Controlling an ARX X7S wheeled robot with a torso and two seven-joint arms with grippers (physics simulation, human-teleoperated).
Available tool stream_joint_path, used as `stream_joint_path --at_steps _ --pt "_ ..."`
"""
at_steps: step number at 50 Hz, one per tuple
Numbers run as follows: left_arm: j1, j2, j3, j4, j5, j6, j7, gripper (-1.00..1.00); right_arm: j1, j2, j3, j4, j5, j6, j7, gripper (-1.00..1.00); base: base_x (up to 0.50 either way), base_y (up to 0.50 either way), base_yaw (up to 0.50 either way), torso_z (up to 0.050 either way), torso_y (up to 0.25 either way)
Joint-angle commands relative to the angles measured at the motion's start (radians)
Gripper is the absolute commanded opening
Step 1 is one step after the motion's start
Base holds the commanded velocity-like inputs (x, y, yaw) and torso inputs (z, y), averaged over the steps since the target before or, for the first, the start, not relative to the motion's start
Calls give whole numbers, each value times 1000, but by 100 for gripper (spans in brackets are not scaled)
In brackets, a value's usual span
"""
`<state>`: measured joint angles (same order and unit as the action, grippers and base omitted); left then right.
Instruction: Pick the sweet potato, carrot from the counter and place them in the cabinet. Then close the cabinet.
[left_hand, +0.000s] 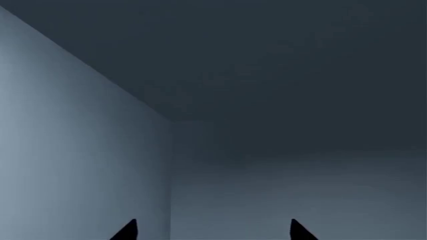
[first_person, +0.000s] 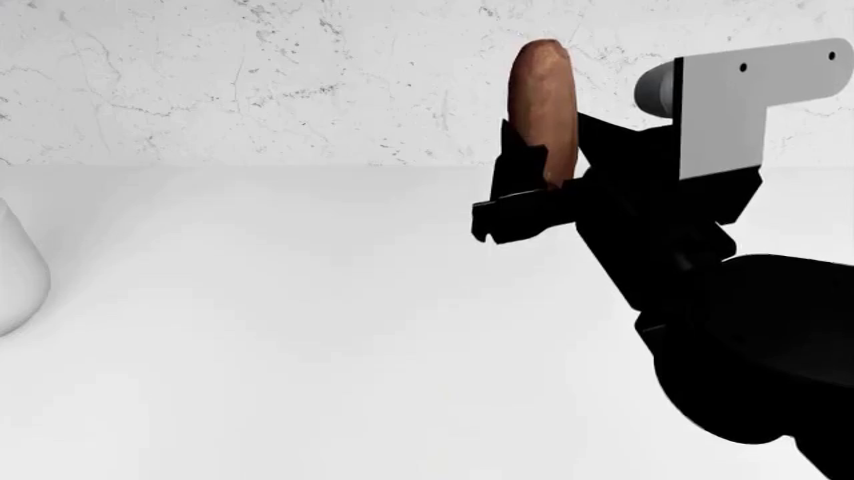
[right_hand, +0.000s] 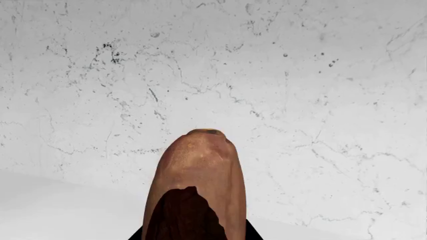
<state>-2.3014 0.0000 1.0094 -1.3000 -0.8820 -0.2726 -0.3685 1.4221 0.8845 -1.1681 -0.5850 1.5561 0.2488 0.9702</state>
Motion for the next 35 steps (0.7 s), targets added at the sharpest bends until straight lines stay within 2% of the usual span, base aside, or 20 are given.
stream_joint_path --at_steps 1,2,3,4,7,9,26,35 --pt "11 0 9 -9 -12 -1 0 100 -2 2 8 -27 -19 9 23 -100 0 0 0 0 0" --pt "11 0 9 -9 -12 -1 0 100 -4 3 7 -30 -20 9 25 -100 0 0 0 0 0" --pt "-35 0 122 -9 -86 39 56 100 -5 4 6 -33 -20 10 28 -100 0 0 0 0 0" --pt "-43 0 112 -9 -76 35 61 100 -4 5 6 -36 -19 11 30 -100 0 0 0 0 0" --pt "-55 0 -271 41 294 -41 120 100 28 7 11 -73 14 36 66 -100 0 0 0 0 0" --pt "-55 0 -372 68 392 -72 138 100 36 8 13 -83 23 41 78 -100 0 0 0 0 0" --pt "-55 0 -568 155 571 -131 173 100 4 14 10 -113 -8 26 96 -100 0 0 0 0 0" --pt "-55 0 -739 319 619 -303 221 100 7 10 11 -135 -5 30 110 -100 0 0 0 0 0"
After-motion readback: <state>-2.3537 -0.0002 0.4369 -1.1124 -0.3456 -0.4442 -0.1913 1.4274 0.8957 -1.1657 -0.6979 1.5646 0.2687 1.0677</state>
